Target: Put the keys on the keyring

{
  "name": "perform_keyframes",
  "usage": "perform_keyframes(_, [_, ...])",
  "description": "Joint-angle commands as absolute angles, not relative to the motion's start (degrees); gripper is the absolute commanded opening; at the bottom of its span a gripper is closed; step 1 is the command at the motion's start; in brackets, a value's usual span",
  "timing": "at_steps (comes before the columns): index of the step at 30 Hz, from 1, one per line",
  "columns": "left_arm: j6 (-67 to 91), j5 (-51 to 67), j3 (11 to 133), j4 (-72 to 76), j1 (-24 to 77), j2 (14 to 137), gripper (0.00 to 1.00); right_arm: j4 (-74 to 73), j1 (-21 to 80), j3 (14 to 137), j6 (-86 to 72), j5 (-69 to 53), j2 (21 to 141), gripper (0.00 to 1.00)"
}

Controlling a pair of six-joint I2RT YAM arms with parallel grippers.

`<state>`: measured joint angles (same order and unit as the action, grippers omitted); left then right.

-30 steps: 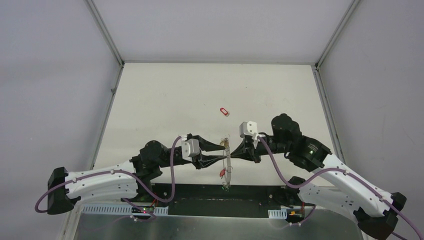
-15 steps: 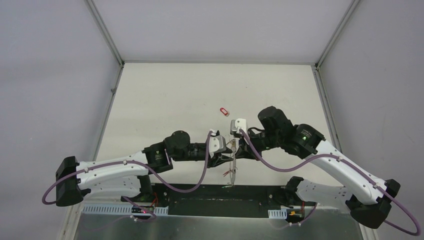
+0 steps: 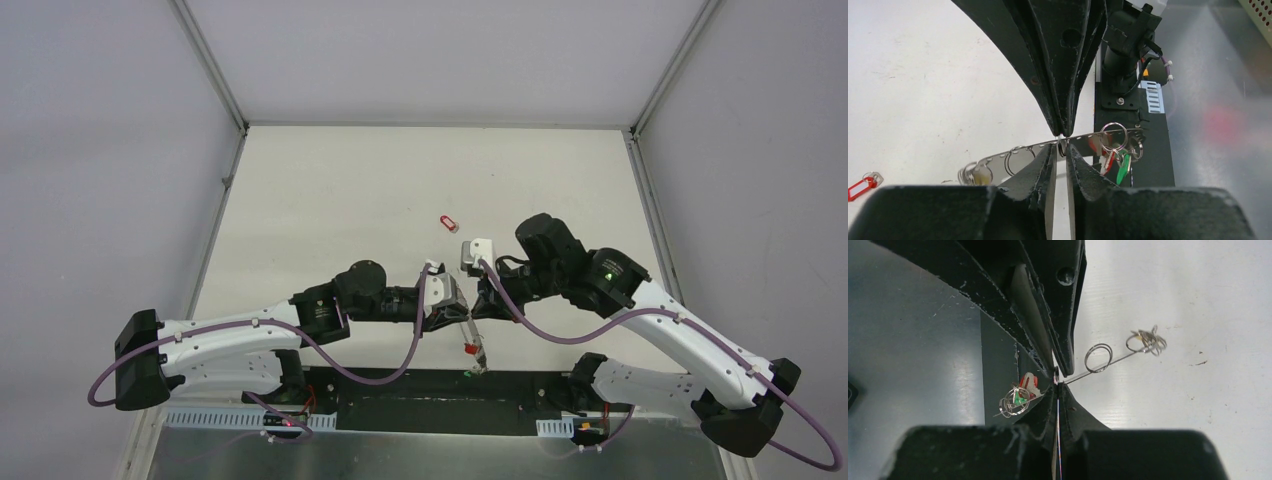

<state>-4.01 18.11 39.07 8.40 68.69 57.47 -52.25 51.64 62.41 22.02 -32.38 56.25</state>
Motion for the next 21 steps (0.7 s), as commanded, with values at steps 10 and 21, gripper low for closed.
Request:
perform_keyframes(10, [-2.3,17.6,38.0,16.6,69.1,56.6,0.00,-47.1,52.0,62.7,21.2,-32.7,54.0,0.13])
perform_keyframes(21, [-0.2,14.1,24.7,39.5,69.1,47.5,0.00,-31.9,51.9,51.9,16.4,-27.0,41.6,0.54])
